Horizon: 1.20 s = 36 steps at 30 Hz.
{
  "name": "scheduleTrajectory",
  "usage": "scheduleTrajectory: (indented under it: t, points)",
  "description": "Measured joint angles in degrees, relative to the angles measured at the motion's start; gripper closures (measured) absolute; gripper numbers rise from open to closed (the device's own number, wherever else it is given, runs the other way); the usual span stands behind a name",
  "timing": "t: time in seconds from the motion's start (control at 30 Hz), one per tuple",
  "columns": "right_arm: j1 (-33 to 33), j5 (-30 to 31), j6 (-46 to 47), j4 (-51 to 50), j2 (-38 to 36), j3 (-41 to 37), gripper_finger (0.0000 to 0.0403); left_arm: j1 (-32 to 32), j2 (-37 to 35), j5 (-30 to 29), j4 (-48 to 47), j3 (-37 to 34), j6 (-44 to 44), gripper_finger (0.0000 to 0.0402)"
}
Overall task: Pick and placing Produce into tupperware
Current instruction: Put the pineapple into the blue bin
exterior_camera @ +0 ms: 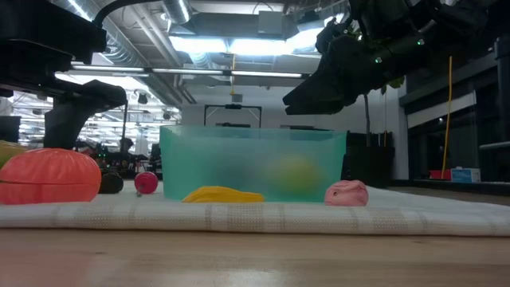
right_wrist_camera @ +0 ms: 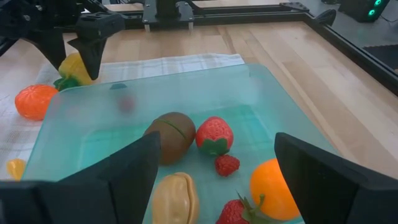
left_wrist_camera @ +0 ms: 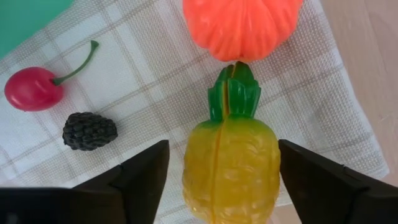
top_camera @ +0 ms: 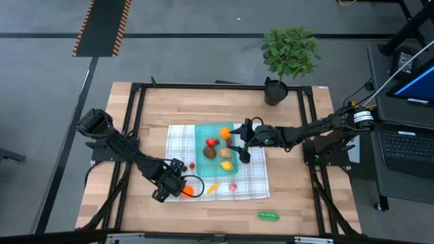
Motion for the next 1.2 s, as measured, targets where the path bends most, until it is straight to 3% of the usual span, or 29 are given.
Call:
scheduleTrajectory:
  t: [0.2,0.93,1.2]
  points:
    - [0.01,0.00,-0.02,0.01,0.00,0.00,0.0088,0.00,-0.01,-0.02,-0.14,0.00,0.11,0.0096]
    - [-0.01,-0.02,-0.02,-0.01,0.00,0.00,0.0088,0.02,-0.02,-1.20,0.13,-0.08,-0.41,0.0102]
    - [0.01,-0.02,-0.04,-0.01,0.00,0.00,0.0088,0.37,-0.02,3.01,1.25,-2.82,-1.95,0.0102]
